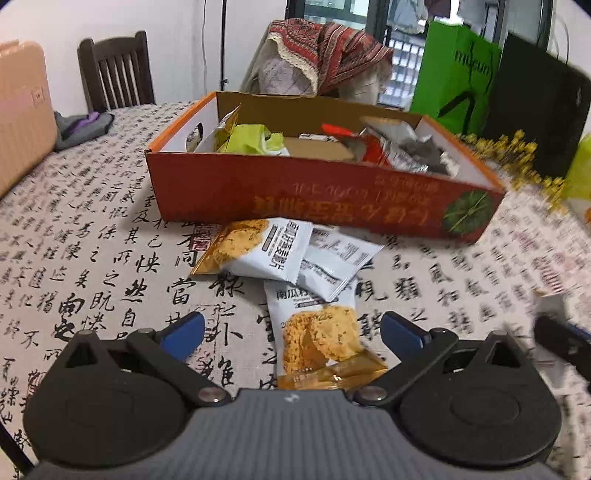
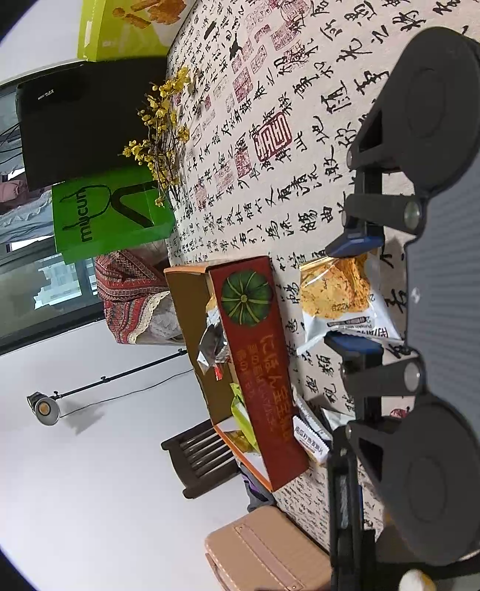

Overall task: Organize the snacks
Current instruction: 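Grasp another oat cracker packet with the left gripper while the right gripper holds its packet, then carry both oat cracker packets into the orange box and open both grippers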

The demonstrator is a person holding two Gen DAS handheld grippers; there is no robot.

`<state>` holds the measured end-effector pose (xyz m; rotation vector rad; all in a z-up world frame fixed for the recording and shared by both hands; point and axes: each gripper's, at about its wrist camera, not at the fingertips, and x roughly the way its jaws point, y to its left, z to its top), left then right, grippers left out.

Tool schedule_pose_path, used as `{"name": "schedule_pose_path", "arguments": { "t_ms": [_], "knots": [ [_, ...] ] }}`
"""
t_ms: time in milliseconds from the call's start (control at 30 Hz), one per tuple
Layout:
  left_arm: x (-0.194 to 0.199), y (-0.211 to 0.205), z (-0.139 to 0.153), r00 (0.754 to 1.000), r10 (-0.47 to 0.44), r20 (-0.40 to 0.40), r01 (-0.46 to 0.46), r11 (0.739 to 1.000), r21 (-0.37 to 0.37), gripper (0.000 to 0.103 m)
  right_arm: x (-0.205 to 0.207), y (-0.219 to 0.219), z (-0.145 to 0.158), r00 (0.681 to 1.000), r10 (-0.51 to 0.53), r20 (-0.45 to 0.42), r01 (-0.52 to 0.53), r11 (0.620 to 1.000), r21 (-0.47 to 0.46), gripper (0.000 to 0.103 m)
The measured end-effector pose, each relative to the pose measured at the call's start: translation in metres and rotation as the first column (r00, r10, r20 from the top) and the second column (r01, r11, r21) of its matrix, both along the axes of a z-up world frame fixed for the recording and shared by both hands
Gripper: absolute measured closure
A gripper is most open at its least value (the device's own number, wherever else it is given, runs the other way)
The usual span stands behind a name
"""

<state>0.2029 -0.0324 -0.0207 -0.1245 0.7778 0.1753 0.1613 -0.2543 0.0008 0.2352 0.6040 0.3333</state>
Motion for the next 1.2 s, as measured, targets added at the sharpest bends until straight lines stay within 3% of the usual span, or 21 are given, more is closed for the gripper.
{"name": "schedule_pose_path", "arguments": {
  "t_ms": [333, 400, 633, 733, 967, 1200],
  "knots": [
    [0.006, -0.013, -0.012, 1.000, 0.010, -0.017, -0.009, 0.998, 0.058, 0.002, 0.000, 0.000, -0.005, 1.000, 0.011, -0.002, -0.011, 1.000, 0.001, 0.059],
    [0.005, -0.013, -0.011, 1.000, 0.005, -0.008, -0.004, 0.998, 0.058, 0.007, -0.001, 0.001, -0.006, 1.000, 0.013, -0.002, -0.013, 1.000, 0.001, 0.059],
    [-0.006, -0.010, -0.005, 0.999, -0.035, 0.028, 0.033, 0.998, 0.055, 0.053, -0.003, 0.001, -0.005, 1.000, 0.013, 0.000, -0.013, 1.000, -0.003, 0.059],
    [-0.009, -0.004, -0.003, 0.998, -0.049, 0.036, 0.047, 0.998, 0.031, 0.058, -0.003, 0.002, -0.005, 1.000, 0.014, -0.001, -0.014, 1.000, -0.006, 0.059],
    [-0.023, 0.007, 0.005, 0.995, -0.074, 0.068, 0.074, 0.997, -0.002, 0.061, -0.005, 0.008, -0.002, 1.000, 0.028, 0.003, -0.028, 0.999, -0.022, 0.059],
    [-0.040, 0.015, 0.037, 0.980, -0.107, 0.168, 0.113, 0.993, -0.030, 0.061, -0.004, 0.014, 0.013, 0.998, 0.035, 0.042, -0.034, 0.999, -0.039, 0.059]
  ]
}}
